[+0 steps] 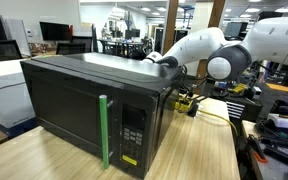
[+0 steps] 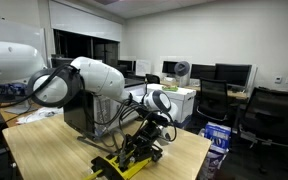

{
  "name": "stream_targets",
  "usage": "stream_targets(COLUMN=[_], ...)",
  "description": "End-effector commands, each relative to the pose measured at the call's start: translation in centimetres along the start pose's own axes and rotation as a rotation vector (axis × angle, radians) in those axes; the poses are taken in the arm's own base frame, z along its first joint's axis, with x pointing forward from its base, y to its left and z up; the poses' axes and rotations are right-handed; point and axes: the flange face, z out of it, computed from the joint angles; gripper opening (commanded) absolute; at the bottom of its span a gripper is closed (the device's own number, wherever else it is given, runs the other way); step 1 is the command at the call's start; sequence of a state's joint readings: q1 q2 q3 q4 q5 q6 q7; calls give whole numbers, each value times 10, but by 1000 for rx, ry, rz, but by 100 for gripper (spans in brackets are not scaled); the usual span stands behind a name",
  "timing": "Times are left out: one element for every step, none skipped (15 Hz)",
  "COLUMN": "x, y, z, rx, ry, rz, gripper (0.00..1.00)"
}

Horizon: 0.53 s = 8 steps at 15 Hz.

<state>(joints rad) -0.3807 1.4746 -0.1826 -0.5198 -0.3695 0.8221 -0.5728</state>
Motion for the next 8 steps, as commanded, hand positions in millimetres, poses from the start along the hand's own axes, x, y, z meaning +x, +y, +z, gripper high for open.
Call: stream_targets(x=[11, 11, 10, 10, 9, 10, 11, 12], y=[5, 6, 8, 9, 10, 9, 9, 8], z=[-8, -9, -9, -9, -11, -10, -9, -9], rx=[11, 18, 25, 31, 32, 32, 33, 28], ry=[131, 140, 153, 159, 171, 165, 162, 161], rz=[32, 38, 43, 45, 45, 40, 34, 32], gripper=[7, 7, 7, 7, 7, 7, 7, 7])
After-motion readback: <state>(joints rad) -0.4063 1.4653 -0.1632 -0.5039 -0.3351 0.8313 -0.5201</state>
